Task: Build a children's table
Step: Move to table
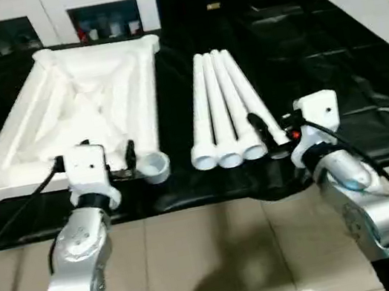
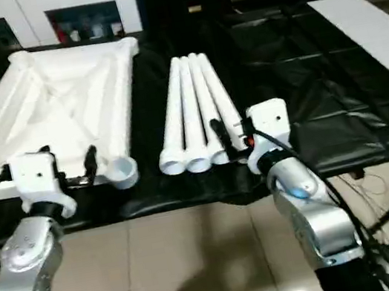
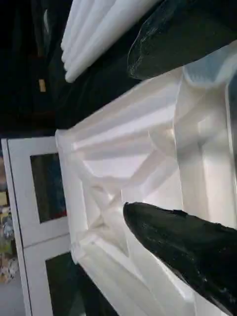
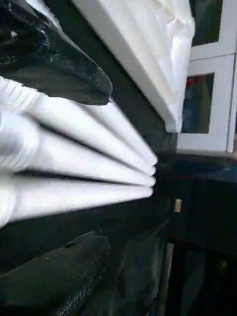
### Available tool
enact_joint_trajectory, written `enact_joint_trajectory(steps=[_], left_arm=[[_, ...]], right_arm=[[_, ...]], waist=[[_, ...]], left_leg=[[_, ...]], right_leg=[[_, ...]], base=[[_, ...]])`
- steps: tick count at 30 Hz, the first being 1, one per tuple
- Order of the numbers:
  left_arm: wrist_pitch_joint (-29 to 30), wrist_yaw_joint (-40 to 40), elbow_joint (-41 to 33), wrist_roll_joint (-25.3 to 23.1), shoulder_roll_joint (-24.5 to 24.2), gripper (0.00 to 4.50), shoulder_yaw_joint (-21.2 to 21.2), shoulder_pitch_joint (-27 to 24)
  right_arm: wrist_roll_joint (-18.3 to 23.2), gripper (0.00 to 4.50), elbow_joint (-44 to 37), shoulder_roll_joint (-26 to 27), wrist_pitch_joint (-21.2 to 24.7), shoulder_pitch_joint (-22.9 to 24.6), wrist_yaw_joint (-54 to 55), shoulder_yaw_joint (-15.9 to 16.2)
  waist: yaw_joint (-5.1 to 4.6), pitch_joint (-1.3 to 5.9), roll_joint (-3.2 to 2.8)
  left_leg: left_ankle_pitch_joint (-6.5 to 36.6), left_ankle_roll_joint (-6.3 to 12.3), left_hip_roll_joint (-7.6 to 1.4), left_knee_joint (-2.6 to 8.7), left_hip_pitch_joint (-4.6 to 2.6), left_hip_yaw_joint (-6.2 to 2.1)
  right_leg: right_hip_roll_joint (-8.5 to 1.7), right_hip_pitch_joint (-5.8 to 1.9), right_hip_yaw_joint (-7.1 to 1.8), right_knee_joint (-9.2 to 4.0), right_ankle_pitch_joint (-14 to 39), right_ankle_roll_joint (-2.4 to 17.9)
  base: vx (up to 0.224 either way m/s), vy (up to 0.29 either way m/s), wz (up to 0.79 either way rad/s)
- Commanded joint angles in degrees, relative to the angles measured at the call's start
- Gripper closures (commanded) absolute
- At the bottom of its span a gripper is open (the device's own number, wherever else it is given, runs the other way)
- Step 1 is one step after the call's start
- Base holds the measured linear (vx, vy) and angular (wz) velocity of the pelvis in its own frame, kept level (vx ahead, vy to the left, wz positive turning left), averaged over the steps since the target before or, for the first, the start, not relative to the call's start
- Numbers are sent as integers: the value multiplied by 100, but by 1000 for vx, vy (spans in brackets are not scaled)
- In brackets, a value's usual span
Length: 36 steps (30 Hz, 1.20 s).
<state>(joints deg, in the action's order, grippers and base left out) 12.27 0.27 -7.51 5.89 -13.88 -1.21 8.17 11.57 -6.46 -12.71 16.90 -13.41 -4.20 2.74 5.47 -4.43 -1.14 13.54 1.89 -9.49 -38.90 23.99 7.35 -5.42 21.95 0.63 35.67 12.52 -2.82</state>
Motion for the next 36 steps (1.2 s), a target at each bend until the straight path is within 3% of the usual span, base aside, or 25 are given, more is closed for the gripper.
enact_joint_trajectory(steps=[1, 2, 3, 4, 5, 7, 8, 9, 10, 11, 12, 14, 15, 16, 17, 18, 20, 21, 23, 26, 30, 32, 33, 34, 36], left_arm=[[-26, 52, 47, -126, -14, 4, -19, 2], [-22, 48, 41, -133, -8, 4, -25, -2], [-18, 43, 33, -142, -1, 4, -31, -6], [-16, 37, 13, -174, 3, 4, -45, -11], [-10, 37, 7, -179, 3, 4, -45, -12], [-10, 50, -2, -191, 18, 4, -30, -11], [-1, 45, -16, -225, 26, 4, -22, -15], [0, 43, -18, -229, 27, 4, -22, -16], [7, 28, -27, -251, 31, 4, -7, -17], [9, 21, -28, -256, 33, 4, 0, -18], [12, 14, -35, -268, 33, 4, 5, -21], [30, 23, -50, -297, 45, 4, 32, -24], [-58, 57, -64, -344, 49, 4, 44, -20], [-126, 82, -73, -377, 52, 4, 50, -19], [-60, 97, -110, -301, 100, 4, 95, -17], [-6, 131, -131, -371, 86, 4, 69, -4], [68, 157, -149, -452, 92, 4, 34, 13], [79, 169, -156, -452, 132, 4, 32, 17], [84, 179, -184, -434, 202, 4, 28, 9], [73, 171, -191, -475, 230, 4, -25, -16], [51, 151, -219, -515, 304, 4, -48, -36], [20, 207, -241, -560, 353, 4, -28, -24], [29, 206, -242, -562, 353, 4, -29, -22], [150, 148, -267, -549, 342, 4, -49, -7], [151, 44, -278, -502, 324, 4, -71, -24]], right_arm=[[26, 0, -45, 115, 28, -14, 25, -7], [31, 0, -50, 123, 57, -13, 43, -16], [37, 0, -56, 131, 90, -13, 60, -25], [82, 0, -64, 163, 190, 0, 57, -50], [206, 0, -57, 214, 231, 14, -18, -82], [256, 0, -65, 256, 221, 43, -55, -88], [248, 0, -90, 296, 165, 65, -40, -91], [257, 0, -93, 304, 160, 67, -45, -95], [262, 0, -114, 347, 125, 80, -39, -116], [231, 0, -116, 350, 110, 81, -25, -116], [195, 0, -110, 347, 103, 82, -40, -108], [130, 0, -107, 352, 89, 87, -91, -89], [115, 0, -114, 360, 85, 92, -108, -83], [107, 0, -120, 365, 83, 97, -114, -79], [85, 0, -126, 354, 76, 98, -121, -66], [102, 0, -134, 345, 91, 103, -123, -58], [130, 0, -145, 350, 125, 116, -125, -63], [166, 0, -146, 364, 179, 124, -128, -87], [181, 0, -146, 375, 205, 132, -141, -115], [113, 0, -149, 359, 239, 129, -105, -144], [137, 0, -149, 376, 298, 119, -103, -258], [74, 0, -147, 365, 275, 102, 6, -323], [81, 0, -147, 367, 277, 101, 6, -329], [164, 0, -145, 382, 281, 102, -18, -395], [114, 0, -148, 358, 268, 119, 12, -417]], waist=[[54, 391, -26], [-37, 414, -86], [-320, 454, -181], [-369, 410, -206], [-306, 409, -199], [-276, 362, -77], [-195, 377, 360], [28, 343, 395], [-149, 355, 346], [-60, 320, 231], [-143, 191, 321], [-147, 208, 220], [-235, 239, 20], [-344, 285, -140], [-573, 318, -266], [-522, 310, -280], [-411, 351, -272], [-401, 420, -272], [-366, 397, -228], [-331, 427, -216], [-370, 408, -102], [-366, 352, 222], [-143, 377, 344], [-139, 276, 361], [-99, 349, 285]], left_leg=[[-366, 978, -236, 401, 48, -179], [-716, 1322, -167, 570, -157, -78], [-1418, 2372, -108, 649, -666, -182], [-2124, 3071, -224, 744, -656, -234], [-2336, 3197, -316, 779, -570, -238], [-1856, 3067, -481, 862, -420, -155], [305, 1506, -134, 553, -163, 108], [1033, 875, 111, -318, 28, 14], [955, -48, 296, -889, 433, -574], [776, -516, 373, -888, 444, -626], [949, -744, 281, -768, 346, -657], [491, -423, 172, -163, 37, -559], [175, 194, 101, 424, -146, -481], [267, 571, 53, 681, -445, -493], [148, 1061, -180, 889, -565, -682], [77, 1005, -241, 875, -539, -696], [-108, -81, -477, 837, -506, -826], [-141, -887, -741, 934, -654, -1048], [93, -746, -1028, 1089, -572, -1179], [1598, -662, -796, 1298, -377, -1137], [3091, -212, -421, 1493, -305, -1234], [2821, -40, 158, 928, -38, -725], [1082, 297, 490, -381, 71, -110], [135, 150, 523, -430, 296, -118], [48, 22, 253, 142, 111, -252]], right_leg=[[-782, -364, -425, -615, 697, 1654], [-343, -211, -182, -432, 578, 1540], [292, 237, 292, 114, 638, 1101], [383, 495, 493, 665, 900, 415], [320, 544, 519, 815, 929, 126], [103, 519, 482, 834, 791, -210], [-658, 181, -165, -65, 840, -410], [-1534, 67, -862, -657, 1570, -396], [-1710, -329, -893, -635, 1778, -396], [-1486, -313, -718, -610, 2057, -297], [-1320, -299, -619, -699, 2423, 359], [-958, -339, -328, -793, 2555, 1411], [-460, -242, -80, -653, 2343, 1630], [127, 85, 202, -280, 1996, 1469], [367, 264, 426, 534, 797, 971], [337, 281, 437, 519, 618, 885], [197, 185, 288, 297, 97, 772], [120, 222, 207, 305, 186, 617], [109, 211, 141, 546, 820, 125], [236, 211, 202, 824, 957, 140], [118, 32, 43, 393, 766, 862], [-346, -119, -200, -564, 1653, 1841], [-779, -348, -377, -975, 2554, 2122], [-668, -470, -282, -815, 2241, 1269], [-688, -528, -335, -599, 1296, 15]], base=[[-9, 204, 3], [-9, 204, 3], [-6, 226, 9], [-21, 232, 8], [-57, 312, 7], [-68, 167, -4], [-49, 64, -9], [-90, 139, -4], [-72, 161, -16], [-72, 161, -16], [-79, 212, -32], [-92, 288, -9], [-95, 332, 14], [-89, 339, 17], [-89, 339, 17], [-80, 320, 7], [-80, 262, 2], [-83, 193, 3], [-100, 146, 7], [-125, 77, 5], [-126, -104, -6], [-117, -206, -9], [-68, -222, -11], [-47, -207, -18], [-56, -187, -16]])
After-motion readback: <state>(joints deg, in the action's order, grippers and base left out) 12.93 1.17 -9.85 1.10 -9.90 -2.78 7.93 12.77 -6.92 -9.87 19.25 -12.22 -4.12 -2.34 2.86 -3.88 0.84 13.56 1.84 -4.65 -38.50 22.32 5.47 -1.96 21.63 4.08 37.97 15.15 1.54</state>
